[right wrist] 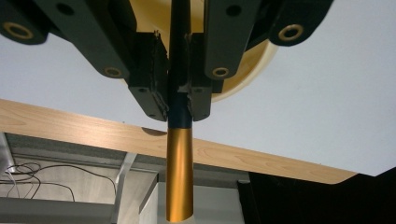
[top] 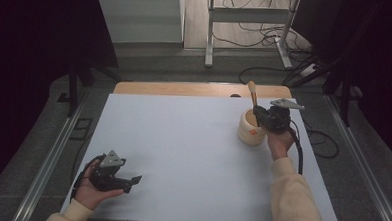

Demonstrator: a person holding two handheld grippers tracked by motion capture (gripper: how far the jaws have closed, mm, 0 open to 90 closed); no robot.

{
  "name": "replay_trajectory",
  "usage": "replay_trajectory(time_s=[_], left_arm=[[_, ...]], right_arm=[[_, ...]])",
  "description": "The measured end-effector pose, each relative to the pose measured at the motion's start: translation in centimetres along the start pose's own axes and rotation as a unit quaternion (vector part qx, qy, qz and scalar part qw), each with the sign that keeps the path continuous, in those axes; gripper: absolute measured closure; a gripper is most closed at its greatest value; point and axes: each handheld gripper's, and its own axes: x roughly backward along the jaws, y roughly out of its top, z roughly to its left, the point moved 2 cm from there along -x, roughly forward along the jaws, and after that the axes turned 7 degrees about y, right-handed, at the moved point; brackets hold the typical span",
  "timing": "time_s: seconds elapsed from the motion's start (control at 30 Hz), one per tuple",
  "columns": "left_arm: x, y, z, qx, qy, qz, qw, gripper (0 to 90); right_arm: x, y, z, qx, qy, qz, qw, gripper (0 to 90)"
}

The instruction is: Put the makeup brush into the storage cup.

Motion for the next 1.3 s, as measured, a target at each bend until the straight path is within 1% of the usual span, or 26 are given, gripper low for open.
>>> replay_trajectory(time_s=[0.2, 0.3, 0.4, 0.43, 0.5, 0.53, 0.57, 0.7, 0.83, 0.97, 1.1, 1.2, 1.3], left_arm=[[0.0, 0.0, 0.0, -0.001, 0.0, -0.001, 1.0, 15.3], [0.0, 0.0, 0.0, -0.001, 0.0, 0.0, 1.0, 15.3], [0.0, 0.0, 0.0, -0.001, -0.001, 0.0, 1.0, 15.3], [0.0, 0.0, 0.0, -0.001, -0.001, -0.001, 1.0, 15.3], [0.0, 0.1, 0.0, -0.003, -0.001, -0.001, 1.0, 15.3], [0.1, 0.1, -0.1, -0.003, -0.001, -0.001, 1.0, 15.3], [0.1, 0.1, -0.1, -0.004, -0.001, -0.001, 1.0, 15.3], [0.1, 0.1, -0.1, -0.005, -0.001, -0.002, 1.0, 15.3], [0.1, 0.1, -0.1, -0.004, -0.001, -0.001, 1.0, 15.3], [0.1, 0.1, -0.1, -0.003, -0.001, -0.002, 1.0, 15.3], [0.1, 0.1, -0.1, -0.004, -0.001, -0.002, 1.0, 15.3], [0.1, 0.1, -0.1, -0.004, -0.001, -0.002, 1.0, 15.3], [0.1, 0.1, -0.1, -0.004, 0.0, -0.001, 1.0, 15.3]], right_arm=[[-0.1, -0.3, 0.2, 0.004, 0.001, 0.009, 0.9999, 78.4], [0.1, -0.7, 0.5, 0.014, 0.001, 0.019, 0.9997, 78.4], [0.5, -0.9, 0.6, 0.015, 0.007, 0.017, 0.9997, 77.1], [0.6, -0.9, 0.7, 0.017, 0.014, 0.021, 0.9995, 72.1], [0.8, -1.0, 1.1, 0.039, 0.012, 0.03, 0.9987, 63.7], [0.8, -1.0, 1.2, 0.044, 0.009, 0.029, 0.9986, 60.1], [1.0, -0.9, 1.3, 0.043, 0.007, 0.026, 0.9987, 57.2], [1.5, -0.6, 1.2, 0.034, 0.009, 0.008, 0.9994, 50.1], [1.7, -0.4, 1.2, 0.026, 0.013, 0.003, 0.9996, 42.9], [2.2, -0.1, 0.9, 0.012, 0.02, -0.009, 0.9997, 38.8], [3.0, 0.2, 0.4, -0.008, 0.031, -0.021, 0.9993, 35.4], [3.7, 0.3, 0.0, -0.02, 0.035, -0.025, 0.9989, 33.9], [4.3, 0.4, -0.3, -0.026, 0.044, -0.027, 0.9983, 32.5]])
